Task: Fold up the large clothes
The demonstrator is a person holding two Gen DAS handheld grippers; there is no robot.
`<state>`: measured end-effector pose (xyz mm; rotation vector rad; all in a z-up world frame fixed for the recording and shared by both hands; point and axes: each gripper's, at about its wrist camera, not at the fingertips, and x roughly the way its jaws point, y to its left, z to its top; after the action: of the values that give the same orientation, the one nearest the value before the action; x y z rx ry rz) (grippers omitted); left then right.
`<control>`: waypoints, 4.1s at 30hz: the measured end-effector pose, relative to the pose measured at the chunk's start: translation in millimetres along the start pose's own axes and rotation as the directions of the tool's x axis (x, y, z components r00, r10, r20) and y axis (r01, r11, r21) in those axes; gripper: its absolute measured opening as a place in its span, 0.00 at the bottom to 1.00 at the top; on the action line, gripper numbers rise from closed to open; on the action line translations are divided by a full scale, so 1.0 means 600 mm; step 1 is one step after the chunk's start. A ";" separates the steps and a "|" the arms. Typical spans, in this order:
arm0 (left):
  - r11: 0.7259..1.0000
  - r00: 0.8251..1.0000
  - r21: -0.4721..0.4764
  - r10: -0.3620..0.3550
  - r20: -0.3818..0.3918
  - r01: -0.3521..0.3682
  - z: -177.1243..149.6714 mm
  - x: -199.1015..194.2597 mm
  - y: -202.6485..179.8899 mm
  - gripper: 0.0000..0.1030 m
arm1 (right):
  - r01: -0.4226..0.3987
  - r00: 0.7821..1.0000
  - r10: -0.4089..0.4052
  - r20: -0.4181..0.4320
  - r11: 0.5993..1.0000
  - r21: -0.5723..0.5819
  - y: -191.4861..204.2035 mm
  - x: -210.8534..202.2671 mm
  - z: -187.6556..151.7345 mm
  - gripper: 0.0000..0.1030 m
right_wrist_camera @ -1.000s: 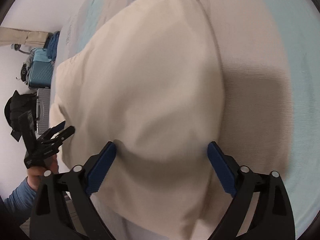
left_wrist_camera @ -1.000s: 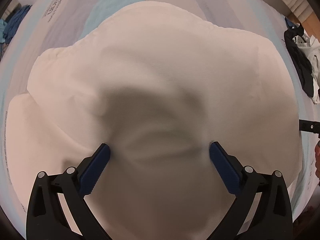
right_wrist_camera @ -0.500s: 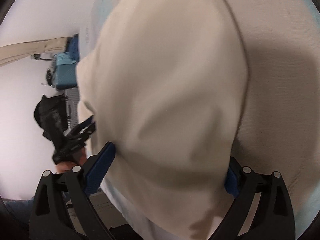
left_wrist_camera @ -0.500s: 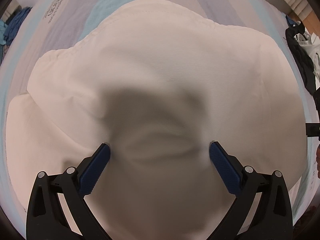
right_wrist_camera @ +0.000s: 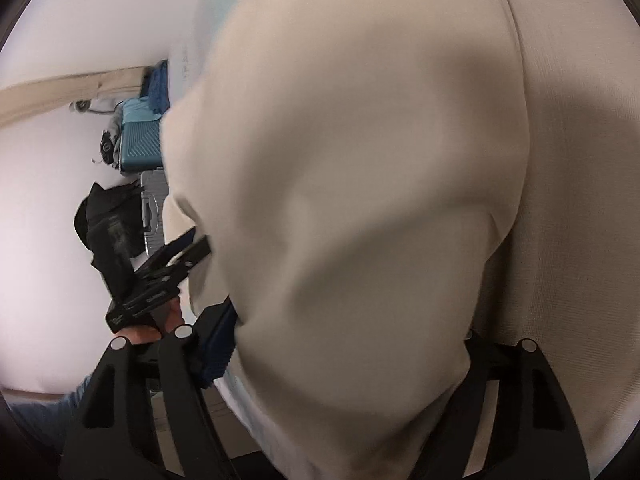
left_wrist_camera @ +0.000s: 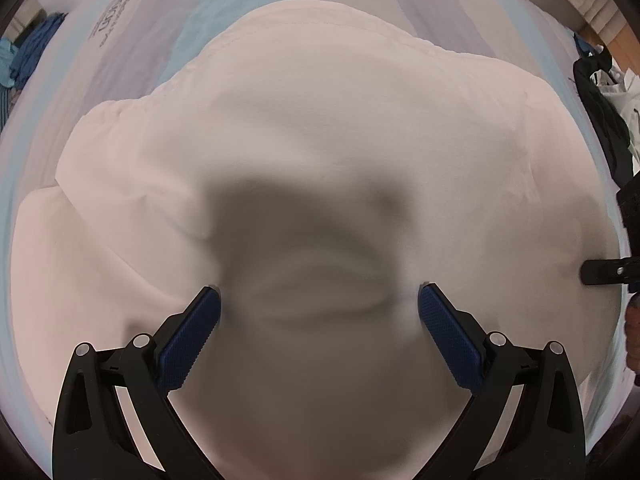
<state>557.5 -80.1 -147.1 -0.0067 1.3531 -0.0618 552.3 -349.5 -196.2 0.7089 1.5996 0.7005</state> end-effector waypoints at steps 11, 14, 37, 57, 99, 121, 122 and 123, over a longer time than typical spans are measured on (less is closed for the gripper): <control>1.000 1.000 -0.004 0.012 -0.006 -0.012 0.007 0.014 0.011 0.94 | 0.105 0.994 -0.105 0.000 0.994 0.028 0.031 -0.004 -0.004 0.33; 1.000 1.000 -0.008 0.015 -0.012 -0.015 0.011 0.014 0.007 0.95 | 0.190 0.982 -0.191 0.017 0.981 0.052 0.054 -0.005 -0.008 0.30; 0.994 0.993 0.051 -0.096 0.072 0.092 0.014 -0.086 0.098 0.93 | 0.704 0.686 -0.722 0.095 0.691 0.164 0.341 0.019 -0.041 0.17; 0.994 0.989 0.067 -0.098 0.108 0.092 -0.029 -0.230 0.386 0.93 | 0.862 0.460 -0.857 0.232 0.494 0.116 0.611 0.184 -0.051 0.17; 0.992 0.996 -0.116 -0.040 0.076 0.048 -0.130 -0.184 0.709 0.93 | 0.942 0.316 -0.908 0.275 0.265 -0.207 0.655 0.586 -0.056 0.32; 0.958 0.971 -0.169 -0.220 0.090 0.233 -0.129 -0.219 0.639 0.94 | 0.648 0.762 -0.564 0.319 0.671 -0.360 0.735 0.299 -0.196 0.91; 0.949 0.964 -0.174 -0.251 0.081 0.262 -0.120 -0.206 0.629 0.94 | 0.644 0.765 -0.561 0.318 0.682 -0.347 0.720 0.270 -0.181 0.93; 0.945 0.962 -0.178 -0.265 0.069 0.273 -0.112 -0.194 0.620 0.94 | 0.638 0.769 -0.554 0.317 0.692 -0.338 0.706 0.250 -0.174 0.93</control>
<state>482.1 299.2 -63.4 -0.3501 1.3028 -0.1642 457.6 28.9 49.8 -0.0982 1.3138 0.4444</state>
